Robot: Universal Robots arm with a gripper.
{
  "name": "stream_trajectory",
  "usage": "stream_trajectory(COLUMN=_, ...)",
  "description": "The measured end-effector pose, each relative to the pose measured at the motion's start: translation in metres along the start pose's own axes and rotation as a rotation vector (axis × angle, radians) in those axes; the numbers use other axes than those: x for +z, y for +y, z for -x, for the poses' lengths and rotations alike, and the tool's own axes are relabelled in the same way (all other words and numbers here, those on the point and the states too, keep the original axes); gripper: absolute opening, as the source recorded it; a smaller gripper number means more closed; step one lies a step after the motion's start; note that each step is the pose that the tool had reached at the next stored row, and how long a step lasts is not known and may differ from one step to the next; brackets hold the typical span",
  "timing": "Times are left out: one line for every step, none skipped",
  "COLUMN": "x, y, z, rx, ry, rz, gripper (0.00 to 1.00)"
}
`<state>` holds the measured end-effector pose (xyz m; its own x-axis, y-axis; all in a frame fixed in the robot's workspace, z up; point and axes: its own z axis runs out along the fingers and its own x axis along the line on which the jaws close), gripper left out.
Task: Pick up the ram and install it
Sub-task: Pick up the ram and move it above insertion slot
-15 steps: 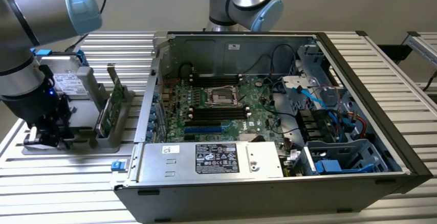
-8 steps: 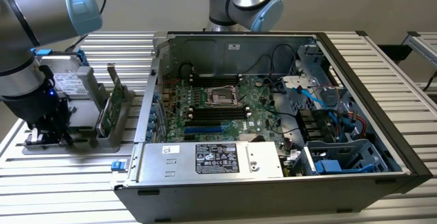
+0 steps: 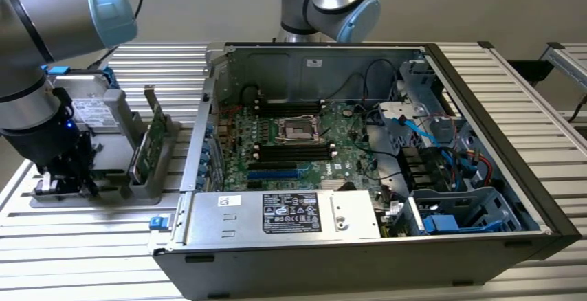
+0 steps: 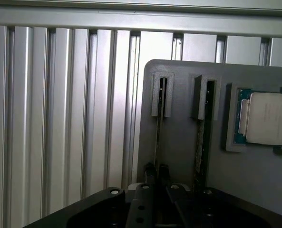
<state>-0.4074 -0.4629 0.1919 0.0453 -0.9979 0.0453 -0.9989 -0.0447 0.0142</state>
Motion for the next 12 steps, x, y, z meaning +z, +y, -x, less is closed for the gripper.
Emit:
stream_trajectory(x=0.0, y=0.0, z=0.0, rx=0.0, ry=0.0, rz=0.0, gripper=0.14)
stream_trajectory(x=0.0, y=0.0, z=0.0, rx=0.0, ry=0.0, rz=0.0, gripper=0.14)
stream_trajectory(x=0.0, y=0.0, z=0.0, rx=0.0, ry=0.0, rz=0.0, gripper=0.14)
stream_trajectory(x=-0.0001, y=0.0, z=0.0, rx=0.0, ry=-0.0005, rz=-0.0002, gripper=0.14)
stream_trajectory(x=-0.0007, y=-0.0001, z=0.0, rx=0.0, ry=-0.001, rz=-0.0003, gripper=0.14)
stream_trajectory(x=-0.0017, y=0.0, z=-0.0001, rx=0.0, ry=-0.0015, rz=-0.0003, gripper=0.14)
stream_trajectory(x=-0.003, y=0.0, z=-0.0001, rx=0.0, ry=-0.002, rz=-0.0001, gripper=0.14)
stream_trajectory(x=-0.004, y=0.0, z=-0.0002, rx=0.0, ry=-0.0027, rz=-0.0002, gripper=0.14)
stream_trajectory(x=-0.0051, y=0.0, z=-0.0002, rx=0.0, ry=-0.0032, rz=-0.0002, gripper=0.14)
stream_trajectory(x=-0.006, y=0.0, z=-0.0003, rx=0.0, ry=-0.0036, rz=-0.0002, gripper=0.14)
stream_trajectory(x=-0.007, y=0.0001, z=-0.0003, rx=0.0, ry=-0.004, rz=-0.0002, gripper=0.14)
stream_trajectory(x=-0.008, y=0.0001, z=-0.0004, rx=0.0, ry=-0.0042, rz=-0.0002, gripper=0.14)
